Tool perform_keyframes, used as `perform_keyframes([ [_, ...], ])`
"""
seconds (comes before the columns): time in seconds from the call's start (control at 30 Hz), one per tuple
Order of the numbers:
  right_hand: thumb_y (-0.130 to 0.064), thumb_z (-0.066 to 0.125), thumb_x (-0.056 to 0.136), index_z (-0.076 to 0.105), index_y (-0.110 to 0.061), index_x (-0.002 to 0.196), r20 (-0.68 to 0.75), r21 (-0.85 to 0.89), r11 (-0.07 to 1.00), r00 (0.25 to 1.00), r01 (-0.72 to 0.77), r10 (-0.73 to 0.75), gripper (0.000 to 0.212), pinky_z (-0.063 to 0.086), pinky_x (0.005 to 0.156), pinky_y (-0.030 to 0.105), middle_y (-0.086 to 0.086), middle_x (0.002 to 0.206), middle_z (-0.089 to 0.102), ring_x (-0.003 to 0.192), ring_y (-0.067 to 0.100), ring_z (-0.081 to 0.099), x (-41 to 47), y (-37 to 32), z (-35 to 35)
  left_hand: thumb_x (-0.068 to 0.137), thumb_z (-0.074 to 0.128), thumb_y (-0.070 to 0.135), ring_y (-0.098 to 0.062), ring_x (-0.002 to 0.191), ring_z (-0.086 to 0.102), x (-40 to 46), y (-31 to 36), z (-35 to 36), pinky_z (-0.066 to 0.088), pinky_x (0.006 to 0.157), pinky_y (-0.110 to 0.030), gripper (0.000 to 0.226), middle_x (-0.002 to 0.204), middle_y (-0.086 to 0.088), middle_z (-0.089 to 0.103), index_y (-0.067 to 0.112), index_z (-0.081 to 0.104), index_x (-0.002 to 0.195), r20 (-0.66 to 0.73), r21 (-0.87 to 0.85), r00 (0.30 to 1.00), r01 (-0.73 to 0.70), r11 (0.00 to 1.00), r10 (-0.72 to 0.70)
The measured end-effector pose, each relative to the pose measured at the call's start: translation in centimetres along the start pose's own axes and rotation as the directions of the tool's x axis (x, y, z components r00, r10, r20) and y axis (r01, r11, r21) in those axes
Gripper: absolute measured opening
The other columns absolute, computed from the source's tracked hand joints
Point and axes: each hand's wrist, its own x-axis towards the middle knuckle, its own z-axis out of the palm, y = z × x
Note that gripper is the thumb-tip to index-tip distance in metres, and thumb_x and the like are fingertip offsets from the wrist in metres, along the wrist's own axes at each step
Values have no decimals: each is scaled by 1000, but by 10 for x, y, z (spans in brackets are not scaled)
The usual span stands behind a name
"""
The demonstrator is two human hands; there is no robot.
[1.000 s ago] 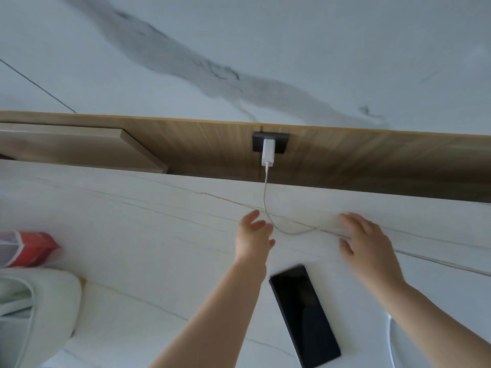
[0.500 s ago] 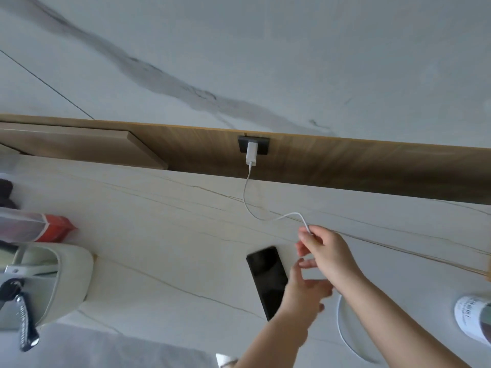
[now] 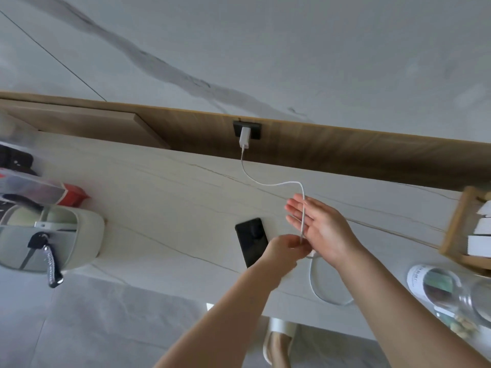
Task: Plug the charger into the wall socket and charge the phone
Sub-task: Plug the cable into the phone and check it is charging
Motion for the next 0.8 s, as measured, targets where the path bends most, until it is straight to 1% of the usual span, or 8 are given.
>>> perform_keyframes([
  [0.27, -19, 50, 91, 63, -9, 111, -345, -726, 683, 902, -81, -259, 26, 44, 88, 34, 11, 112, 65, 100, 25, 58, -38, 4, -49, 96, 51, 18, -21, 75, 72, -21, 15, -17, 59, 74, -32, 13, 87, -7, 71, 11, 62, 97, -136, -503, 990, -101, 858, 37],
  [0.33, -20, 50, 91, 61, -3, 112, -402, -668, 733, 892, -130, -208, 29, 45, 86, 36, 12, 103, 65, 90, 22, 55, -49, 17, -57, 95, 53, 17, -22, 74, 73, -27, 19, -26, 61, 74, -33, 14, 86, -9, 72, 8, 62, 99, -163, -585, 986, -117, 802, 25],
  [0.43, -31, 46, 96, 49, 2, 120, -378, 66, 985, 910, -157, 170, 41, 49, 89, 41, 14, 101, 60, 93, 26, 60, -55, 25, -46, 94, 54, 18, -21, 72, 74, -36, 16, -37, 61, 73, -34, 15, 81, -7, 72, 7, 62, 99, -170, -578, 985, -122, 807, 28],
  [0.5, -30, 40, 99, 27, 4, 139, -266, 473, 877, 935, -85, 235, 54, 46, 95, 47, 23, 123, 52, 109, 37, 57, -55, 22, -36, 94, 54, 20, -21, 71, 74, -44, 10, -46, 61, 71, -33, 15, 78, -6, 72, 9, 64, 95, -184, -510, 983, -113, 853, 20],
  [0.57, -26, 37, 100, 11, 0, 145, -232, 626, 780, 953, -7, 195, 58, 47, 92, 48, 24, 133, 48, 106, 37, 60, -53, 12, -26, 94, 54, 21, -22, 72, 74, -52, 0, -59, 62, 67, -31, 13, 76, -4, 73, 13, 64, 95, -231, -416, 973, -112, 903, 14],
  [0.67, -23, 40, 99, 21, -1, 143, -283, 537, 843, 942, -2, 182, 52, 52, 83, 41, 21, 111, 57, 91, 27, 66, -44, 4, -12, 95, 52, 19, -20, 68, 74, -64, -17, -87, 62, 64, -28, 13, 76, -5, 71, 14, 63, 101, -278, -352, 960, -93, 932, -10],
  [0.73, -23, 46, 97, 40, 0, 132, -399, 208, 969, 893, -131, 207, 42, 50, 86, 40, 17, 111, 58, 90, 24, 64, -36, 14, 0, 95, 52, 18, -19, 65, 74, -69, -24, -105, 62, 63, -28, 12, 77, -7, 69, 12, 62, 101, -279, -399, 960, -82, 913, -36],
  [0.8, -28, 51, 93, 47, -2, 128, -464, -48, 946, 846, -319, 262, 44, 43, 96, 47, 16, 108, 58, 92, 28, 61, -35, 34, 13, 94, 54, 17, -21, 66, 74, -73, -31, -116, 62, 63, -30, 13, 77, -9, 68, 9, 62, 100, -271, -466, 961, -81, 881, -55],
])
